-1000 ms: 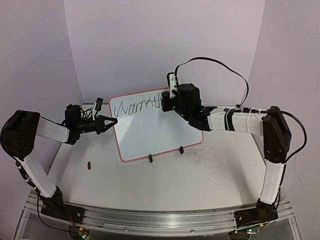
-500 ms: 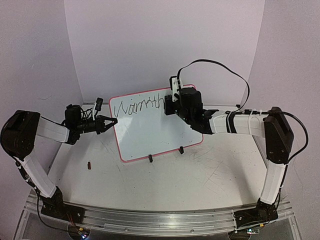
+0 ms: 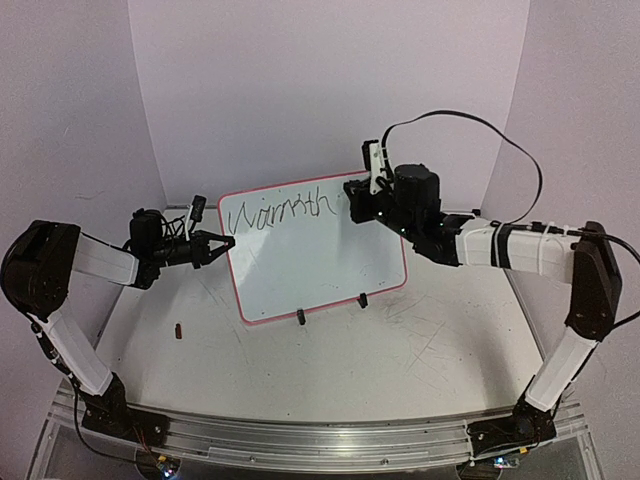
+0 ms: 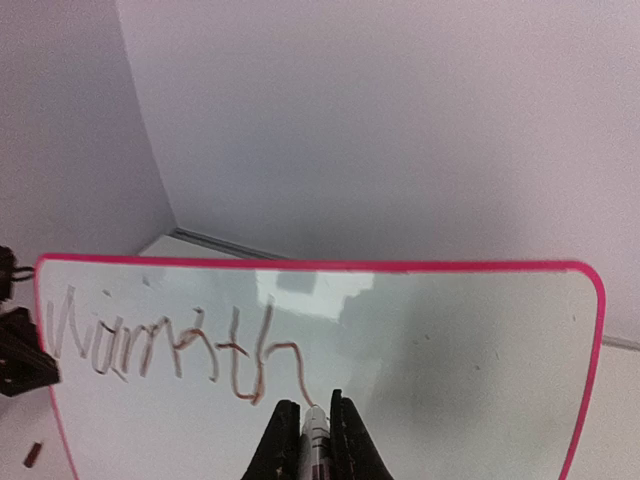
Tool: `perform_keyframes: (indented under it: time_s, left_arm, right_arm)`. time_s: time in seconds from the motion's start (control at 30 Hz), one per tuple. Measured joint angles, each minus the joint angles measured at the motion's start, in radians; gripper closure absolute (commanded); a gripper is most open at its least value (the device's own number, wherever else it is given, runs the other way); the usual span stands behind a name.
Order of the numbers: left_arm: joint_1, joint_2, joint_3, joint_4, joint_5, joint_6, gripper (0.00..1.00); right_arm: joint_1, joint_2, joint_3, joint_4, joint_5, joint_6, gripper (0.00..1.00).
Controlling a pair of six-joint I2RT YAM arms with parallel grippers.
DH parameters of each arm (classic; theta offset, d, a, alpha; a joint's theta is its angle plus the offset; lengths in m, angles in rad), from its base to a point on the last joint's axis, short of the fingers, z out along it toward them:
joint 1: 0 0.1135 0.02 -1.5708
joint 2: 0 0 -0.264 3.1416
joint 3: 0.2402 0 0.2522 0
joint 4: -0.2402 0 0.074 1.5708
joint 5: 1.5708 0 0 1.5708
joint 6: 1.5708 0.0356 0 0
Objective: Write a sentence on the whiteboard
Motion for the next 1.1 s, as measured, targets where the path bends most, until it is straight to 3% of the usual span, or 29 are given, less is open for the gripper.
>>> perform_keyframes:
  time_s: [0.27,0.8,1.1]
  left_arm:
    - [0.000,0.000,0.000,0.000,-0.002,0.000,1.00]
    - [-0.008,-0.002,0.000,0.000,-0.012,-0.005,1.00]
    - [-0.016,-0.003,0.000,-0.001,-0.026,-0.005,1.00]
  right_arm:
    - [0.022,-0.063,0.016,0.080,-0.253,0.026,1.00]
    - [0.115,0.038,0.022,-0.009,-0.232,-0.011,1.00]
    - [0.196,0.182,0.153,-0.044,-0.169,-0.057,1.00]
